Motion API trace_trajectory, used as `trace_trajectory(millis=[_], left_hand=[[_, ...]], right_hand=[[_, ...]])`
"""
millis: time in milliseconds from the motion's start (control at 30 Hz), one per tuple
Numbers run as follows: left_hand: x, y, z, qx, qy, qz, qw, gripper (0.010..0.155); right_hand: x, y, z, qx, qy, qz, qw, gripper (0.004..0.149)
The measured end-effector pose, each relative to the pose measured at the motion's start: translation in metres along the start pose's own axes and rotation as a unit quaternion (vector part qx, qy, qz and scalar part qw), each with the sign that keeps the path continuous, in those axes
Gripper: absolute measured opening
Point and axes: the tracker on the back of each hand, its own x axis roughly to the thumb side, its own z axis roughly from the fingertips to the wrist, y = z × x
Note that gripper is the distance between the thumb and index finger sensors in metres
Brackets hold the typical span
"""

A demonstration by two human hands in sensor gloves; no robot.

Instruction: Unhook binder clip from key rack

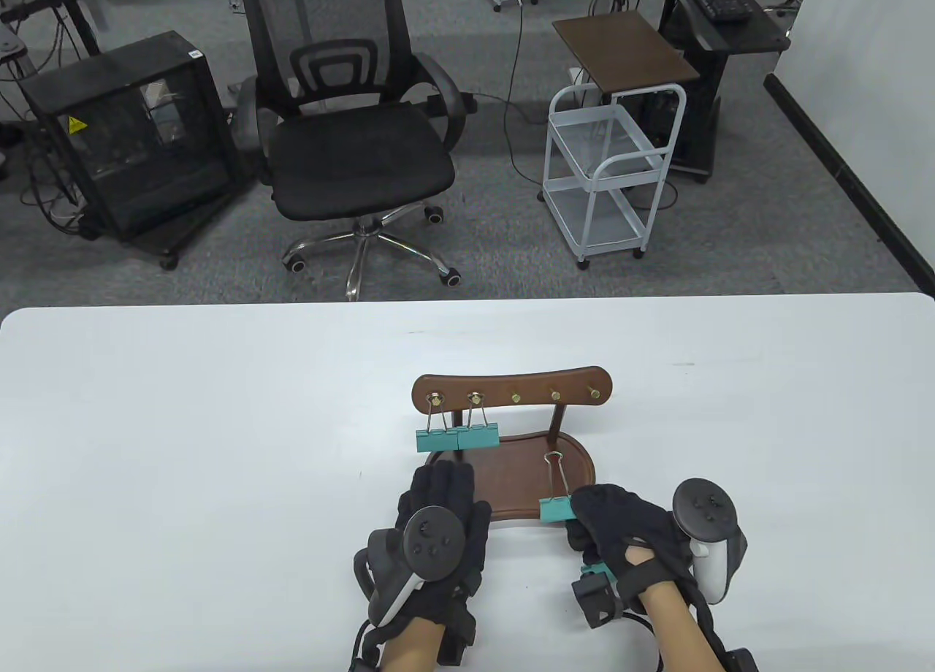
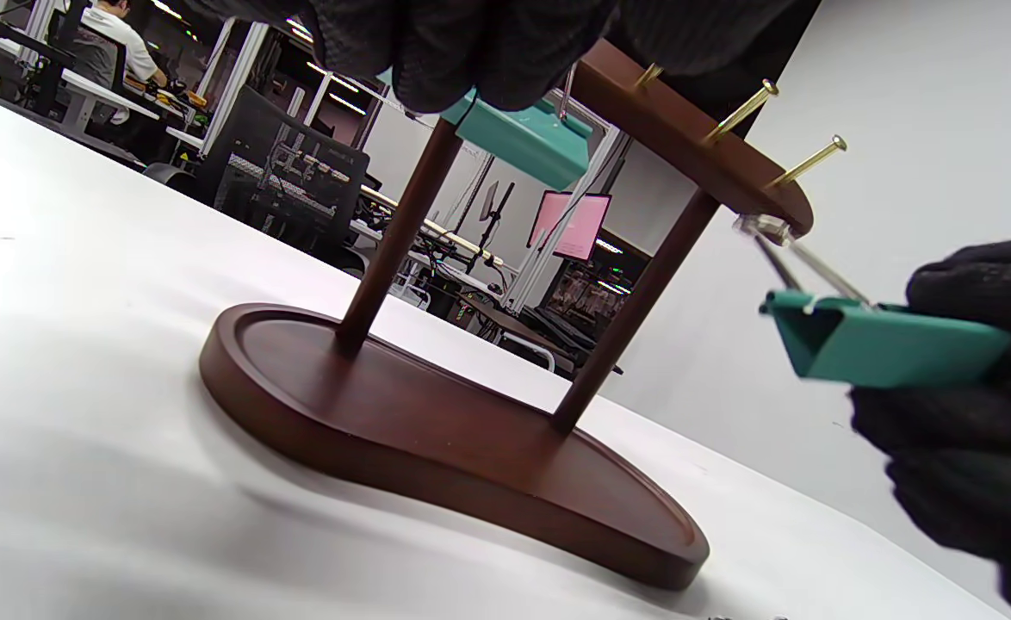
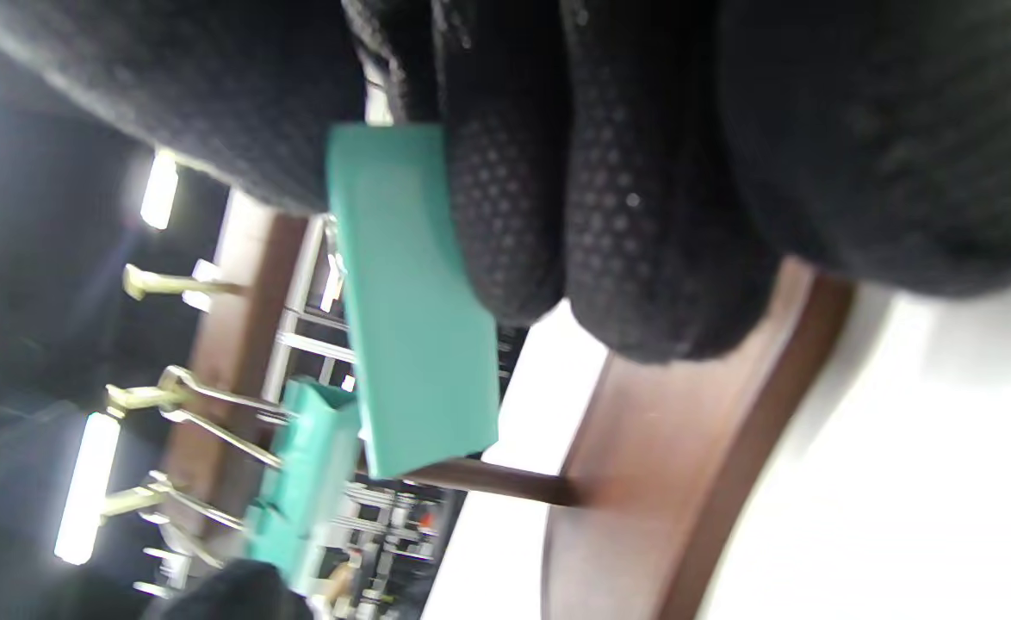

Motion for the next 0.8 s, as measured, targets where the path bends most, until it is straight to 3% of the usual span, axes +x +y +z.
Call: trace_trajectory(millis=[233,500,800], left_hand=[[0.0,0.0,0.0,-0.001,0.0,-0.002,1.0,0.062],[0.0,0.0,0.0,0.0,0.0,0.0,1.0,0.062],[0.0,0.0,0.0,0.001,0.001,0.002,1.0,0.062]], right_hand=[[0.003,0.014,0.004,0.009,0.044,0.125,0.991,0.047],[0.007,0.034,0.005,0.021,0.073,0.264,0.961,0.046],[0.01,0.046,0.004,0.012,0.079,0.321,0.944,0.046]])
